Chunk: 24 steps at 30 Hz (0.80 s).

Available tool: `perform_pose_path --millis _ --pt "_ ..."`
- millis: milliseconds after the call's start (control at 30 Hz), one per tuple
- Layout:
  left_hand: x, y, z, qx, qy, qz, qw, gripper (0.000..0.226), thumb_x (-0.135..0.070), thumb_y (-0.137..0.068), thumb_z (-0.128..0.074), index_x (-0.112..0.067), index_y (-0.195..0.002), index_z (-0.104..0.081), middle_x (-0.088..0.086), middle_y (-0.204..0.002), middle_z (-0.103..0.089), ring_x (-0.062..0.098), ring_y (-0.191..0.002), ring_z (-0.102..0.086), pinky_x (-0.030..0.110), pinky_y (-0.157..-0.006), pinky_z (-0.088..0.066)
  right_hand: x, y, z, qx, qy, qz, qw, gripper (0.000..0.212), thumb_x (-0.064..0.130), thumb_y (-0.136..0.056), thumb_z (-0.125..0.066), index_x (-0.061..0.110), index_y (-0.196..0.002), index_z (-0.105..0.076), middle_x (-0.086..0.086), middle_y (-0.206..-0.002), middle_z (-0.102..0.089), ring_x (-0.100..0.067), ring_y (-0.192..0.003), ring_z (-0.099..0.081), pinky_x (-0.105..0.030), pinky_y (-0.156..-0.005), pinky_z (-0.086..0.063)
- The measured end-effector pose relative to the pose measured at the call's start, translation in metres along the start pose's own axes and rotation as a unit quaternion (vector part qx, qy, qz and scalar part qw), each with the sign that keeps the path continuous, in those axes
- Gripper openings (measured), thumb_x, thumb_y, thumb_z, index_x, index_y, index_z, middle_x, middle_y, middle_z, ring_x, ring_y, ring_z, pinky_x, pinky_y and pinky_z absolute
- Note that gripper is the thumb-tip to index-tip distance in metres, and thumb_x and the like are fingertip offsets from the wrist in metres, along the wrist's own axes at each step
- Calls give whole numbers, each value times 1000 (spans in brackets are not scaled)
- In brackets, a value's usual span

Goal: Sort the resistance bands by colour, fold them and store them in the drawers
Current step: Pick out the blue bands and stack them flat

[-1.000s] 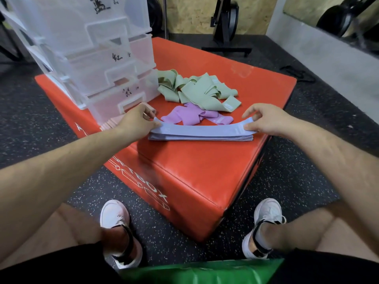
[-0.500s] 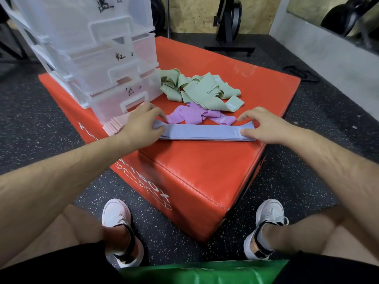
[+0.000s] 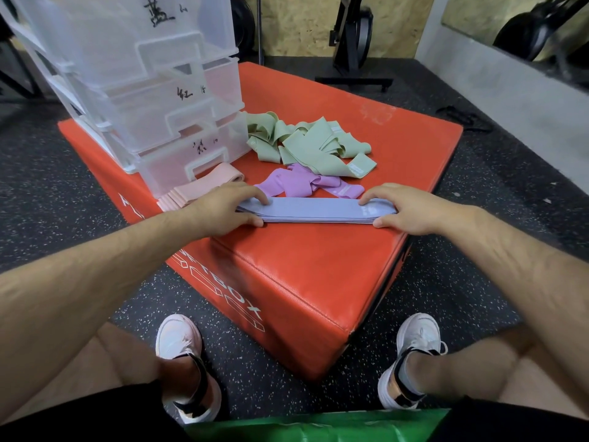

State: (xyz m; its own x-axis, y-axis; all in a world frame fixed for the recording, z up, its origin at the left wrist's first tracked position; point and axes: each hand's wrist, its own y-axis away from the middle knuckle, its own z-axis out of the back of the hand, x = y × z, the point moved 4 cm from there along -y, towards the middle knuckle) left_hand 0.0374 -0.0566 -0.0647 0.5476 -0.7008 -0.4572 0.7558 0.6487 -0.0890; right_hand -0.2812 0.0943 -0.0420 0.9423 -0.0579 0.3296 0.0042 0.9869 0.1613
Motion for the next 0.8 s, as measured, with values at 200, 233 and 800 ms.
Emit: perform_pose_path --millis 200,233,800 --pt "-4 6 0 -3 -69 -54 996 44 -56 -81 -69 -37 -120 -60 -9 -118 -54 15 -113 -51 39 -97 -42 -1 4 3 21 -31 -17 999 45 49 -82 -72 46 -124 -57 9 -127 -52 -13 -115 -52 -34 -101 -42" --pt "-6 7 1 -6 -92 -57 994 47 -62 -79 -63 -37 -119 -60 -10 -122 -53 16 -118 -49 41 -98 -40 0 4 5 10 -43 -18 999 43 50 -84 -70 44 -125 -58 8 -128 -54 -13 -117 -52 -34 -102 -42" --pt "-103 -43 -46 58 -106 -145 982 50 -60 -78 -54 -31 -119 -59 -10 -123 -55 18 -112 -46 46 -96 -42 -7 1 1 -26 -283 -325 902 21 19 -79 -76 12 -90 -59 -3 -81 -53 -14 -69 -47 -26 -57 -40"
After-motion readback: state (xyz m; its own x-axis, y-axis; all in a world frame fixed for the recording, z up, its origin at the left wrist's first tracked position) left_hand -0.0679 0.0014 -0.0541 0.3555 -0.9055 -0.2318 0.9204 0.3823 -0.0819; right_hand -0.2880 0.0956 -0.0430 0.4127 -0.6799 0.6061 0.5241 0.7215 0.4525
